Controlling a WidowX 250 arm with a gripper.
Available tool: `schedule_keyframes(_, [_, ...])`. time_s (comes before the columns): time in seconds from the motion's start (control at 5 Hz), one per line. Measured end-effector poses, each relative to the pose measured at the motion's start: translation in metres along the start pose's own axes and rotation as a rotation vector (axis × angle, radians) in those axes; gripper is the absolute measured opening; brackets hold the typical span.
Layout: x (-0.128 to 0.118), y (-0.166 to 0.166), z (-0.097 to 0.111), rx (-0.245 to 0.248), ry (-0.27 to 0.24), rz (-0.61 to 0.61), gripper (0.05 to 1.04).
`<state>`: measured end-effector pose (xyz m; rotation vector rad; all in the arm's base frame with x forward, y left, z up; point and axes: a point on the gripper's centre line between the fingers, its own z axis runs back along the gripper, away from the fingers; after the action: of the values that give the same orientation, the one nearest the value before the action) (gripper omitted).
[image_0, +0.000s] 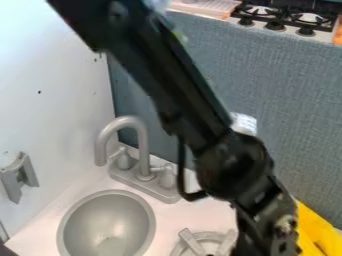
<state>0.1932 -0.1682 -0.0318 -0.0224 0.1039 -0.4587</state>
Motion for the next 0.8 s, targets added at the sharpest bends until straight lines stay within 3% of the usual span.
schedule_keyframes(0.4, [0.009,-0.007,-0.028,0.039,0.021,0.026,1.001])
schedule_keyframes(0.8, [0.018,-0.002,-0.037,0.079,0.030,0.060,1.001])
